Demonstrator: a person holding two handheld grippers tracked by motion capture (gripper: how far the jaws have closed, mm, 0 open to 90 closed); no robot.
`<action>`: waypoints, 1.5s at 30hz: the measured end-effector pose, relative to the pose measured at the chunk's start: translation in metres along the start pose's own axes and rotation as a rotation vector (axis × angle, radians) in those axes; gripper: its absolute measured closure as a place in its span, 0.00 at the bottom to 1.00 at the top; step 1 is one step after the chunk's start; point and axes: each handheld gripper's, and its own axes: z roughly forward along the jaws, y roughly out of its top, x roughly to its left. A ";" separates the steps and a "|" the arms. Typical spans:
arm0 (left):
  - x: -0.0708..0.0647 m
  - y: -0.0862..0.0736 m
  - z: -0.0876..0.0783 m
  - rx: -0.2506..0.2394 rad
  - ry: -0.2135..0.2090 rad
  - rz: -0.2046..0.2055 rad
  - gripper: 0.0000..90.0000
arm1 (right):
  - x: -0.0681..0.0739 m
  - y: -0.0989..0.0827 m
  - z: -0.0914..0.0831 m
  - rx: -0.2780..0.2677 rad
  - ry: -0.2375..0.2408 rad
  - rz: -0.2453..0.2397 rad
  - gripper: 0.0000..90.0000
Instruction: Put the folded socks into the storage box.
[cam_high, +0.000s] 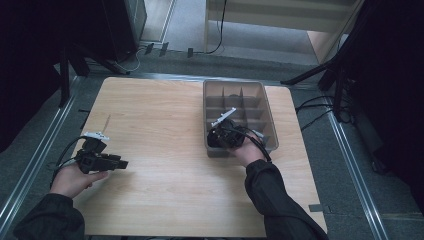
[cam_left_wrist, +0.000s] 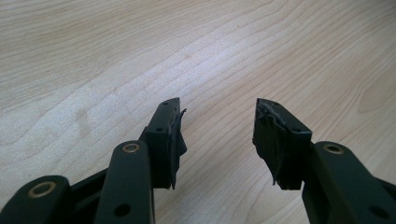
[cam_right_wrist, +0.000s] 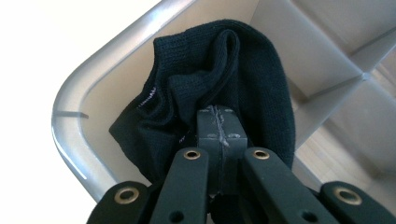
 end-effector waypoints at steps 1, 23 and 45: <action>0.000 0.000 0.000 0.001 0.000 0.001 0.56 | 0.000 0.000 0.000 0.001 0.002 0.002 1.00; 0.000 0.000 0.000 0.002 -0.001 0.001 0.56 | -0.026 0.011 -0.030 -0.135 -0.066 0.073 0.99; 0.000 -0.001 0.002 0.018 -0.002 0.009 0.56 | 0.001 0.015 -0.012 -0.071 0.023 -0.003 1.00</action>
